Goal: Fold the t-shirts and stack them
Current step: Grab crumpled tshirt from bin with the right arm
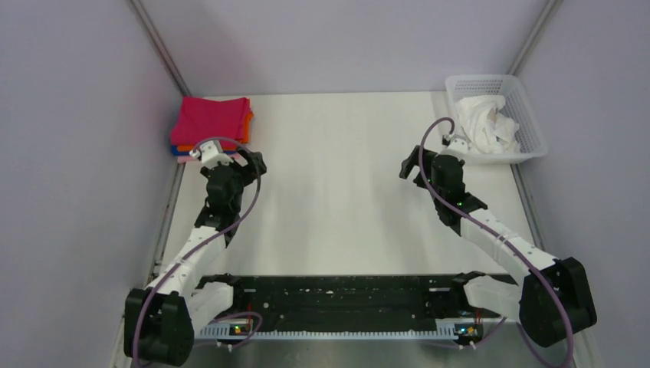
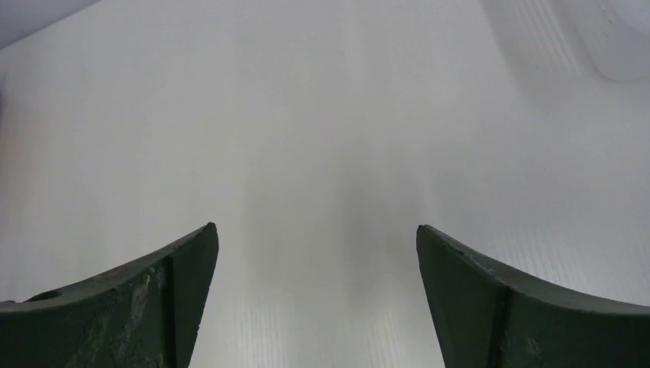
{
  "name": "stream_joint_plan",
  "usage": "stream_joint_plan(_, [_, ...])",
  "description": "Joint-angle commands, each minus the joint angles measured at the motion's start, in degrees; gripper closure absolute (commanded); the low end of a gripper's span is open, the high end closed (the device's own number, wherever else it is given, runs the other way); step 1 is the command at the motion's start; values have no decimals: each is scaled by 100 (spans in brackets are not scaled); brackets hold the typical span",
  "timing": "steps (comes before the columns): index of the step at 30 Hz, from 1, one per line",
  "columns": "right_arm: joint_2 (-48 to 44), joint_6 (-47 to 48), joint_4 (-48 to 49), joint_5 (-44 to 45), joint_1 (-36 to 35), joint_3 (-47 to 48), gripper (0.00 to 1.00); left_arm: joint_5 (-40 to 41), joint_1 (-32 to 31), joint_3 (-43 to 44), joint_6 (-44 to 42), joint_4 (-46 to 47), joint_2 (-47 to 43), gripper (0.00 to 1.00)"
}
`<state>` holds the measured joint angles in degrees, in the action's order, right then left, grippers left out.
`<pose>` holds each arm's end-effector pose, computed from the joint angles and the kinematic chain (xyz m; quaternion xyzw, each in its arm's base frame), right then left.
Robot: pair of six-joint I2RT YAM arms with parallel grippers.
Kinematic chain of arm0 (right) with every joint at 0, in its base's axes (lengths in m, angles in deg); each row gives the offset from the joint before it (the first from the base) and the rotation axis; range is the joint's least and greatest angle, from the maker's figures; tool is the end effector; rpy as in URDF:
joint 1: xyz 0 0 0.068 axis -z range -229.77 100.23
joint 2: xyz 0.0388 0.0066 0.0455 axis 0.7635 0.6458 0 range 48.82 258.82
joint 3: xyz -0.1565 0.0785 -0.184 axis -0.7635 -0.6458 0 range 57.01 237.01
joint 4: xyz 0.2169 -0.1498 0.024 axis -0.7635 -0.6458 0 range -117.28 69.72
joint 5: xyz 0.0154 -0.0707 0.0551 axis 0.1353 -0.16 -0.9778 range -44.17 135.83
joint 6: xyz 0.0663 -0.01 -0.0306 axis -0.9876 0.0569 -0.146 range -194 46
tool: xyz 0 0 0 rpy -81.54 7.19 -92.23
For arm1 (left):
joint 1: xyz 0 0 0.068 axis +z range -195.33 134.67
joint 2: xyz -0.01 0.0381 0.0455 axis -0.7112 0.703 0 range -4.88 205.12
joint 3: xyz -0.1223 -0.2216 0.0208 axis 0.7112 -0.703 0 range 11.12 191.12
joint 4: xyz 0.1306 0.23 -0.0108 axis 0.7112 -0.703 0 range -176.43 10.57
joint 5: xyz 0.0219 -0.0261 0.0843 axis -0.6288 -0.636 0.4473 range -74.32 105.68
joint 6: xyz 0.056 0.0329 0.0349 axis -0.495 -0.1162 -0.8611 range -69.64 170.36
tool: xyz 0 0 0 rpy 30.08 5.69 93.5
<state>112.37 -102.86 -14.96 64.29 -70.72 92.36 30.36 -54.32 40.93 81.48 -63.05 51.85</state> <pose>0.2689 0.0821 0.2164 0.1452 0.8144 0.1086 0.5512 0.2652 -0.0262 0.2345 -0.2265 0.7329 -0.1251 0.6292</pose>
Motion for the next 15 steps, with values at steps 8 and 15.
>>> stream_joint_plan(8, [702, 792, 60, 228, 156, 1537, 1, 132, 12, 183, -55, 213, -62, 1])
stream_joint_plan(15, [2968, 1095, -1708, 339, 1299, 4920, 1, 139, 12, 221, -40, 177, 75, 1])
